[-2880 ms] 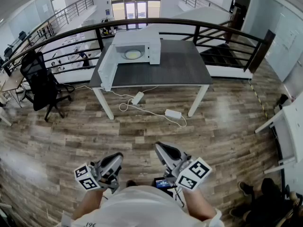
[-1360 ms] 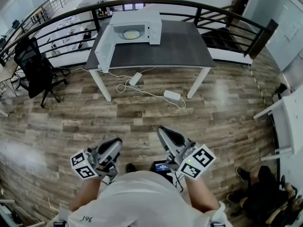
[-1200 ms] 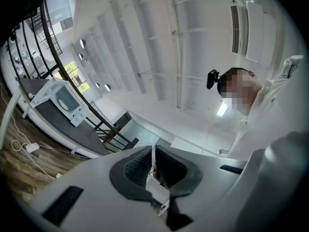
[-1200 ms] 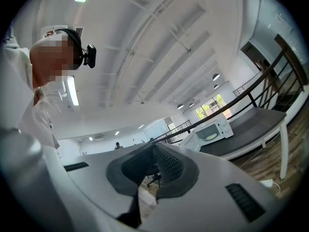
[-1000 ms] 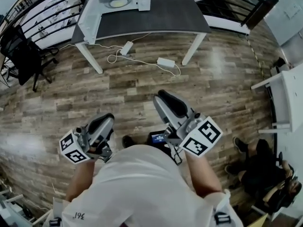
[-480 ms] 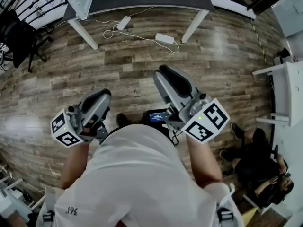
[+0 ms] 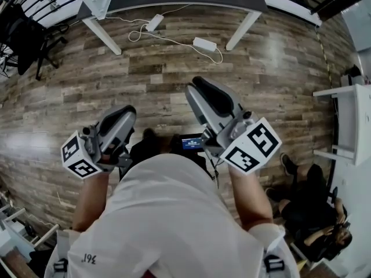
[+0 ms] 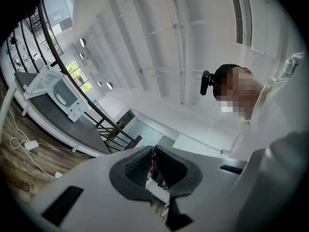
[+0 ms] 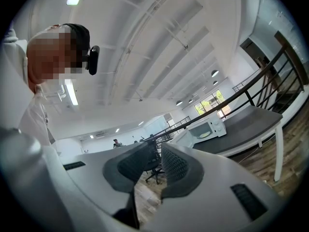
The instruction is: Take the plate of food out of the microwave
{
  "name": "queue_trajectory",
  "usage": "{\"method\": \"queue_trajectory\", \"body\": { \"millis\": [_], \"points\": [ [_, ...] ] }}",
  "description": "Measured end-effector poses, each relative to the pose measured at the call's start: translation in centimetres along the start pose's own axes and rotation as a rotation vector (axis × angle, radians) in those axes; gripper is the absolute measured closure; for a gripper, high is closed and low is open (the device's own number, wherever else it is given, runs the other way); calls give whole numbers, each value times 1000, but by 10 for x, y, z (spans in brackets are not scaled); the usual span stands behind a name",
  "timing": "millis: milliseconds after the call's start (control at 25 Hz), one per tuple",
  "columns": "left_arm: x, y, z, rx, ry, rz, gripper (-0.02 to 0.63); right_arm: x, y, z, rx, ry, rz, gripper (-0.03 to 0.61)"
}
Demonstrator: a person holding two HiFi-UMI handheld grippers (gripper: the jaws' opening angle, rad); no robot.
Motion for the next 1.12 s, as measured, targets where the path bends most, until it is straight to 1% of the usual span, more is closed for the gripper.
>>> {"method": "queue_trajectory", "body": {
  "millis": [200,480,680,960,1120],
  "points": [
    [11,-10,-24,6,5,-4,586,0,-21,19,-1,-9,-16,517],
    [39,-17,-67,-14,14,-18,585,2,-59,40,-33,5,-21,517],
    [69,-19,-101,-29,9,-34,584,7,-94,55,-67,11,-10,517],
    [125,-16,-151,-61,4,-73,584,17,-161,68,-97,21,12,517],
    [148,-9,-179,-71,-17,-100,584,18,-197,74,-115,34,18,517]
  ]
}}
Point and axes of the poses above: the fingertips, and each gripper's own axes: y backward along the fingers, z to its right, x out of its top, the point moved 3 cm from there along y, backward along the fingers, and after that the axes turned 3 degrees about x, right-handed, at the moved point
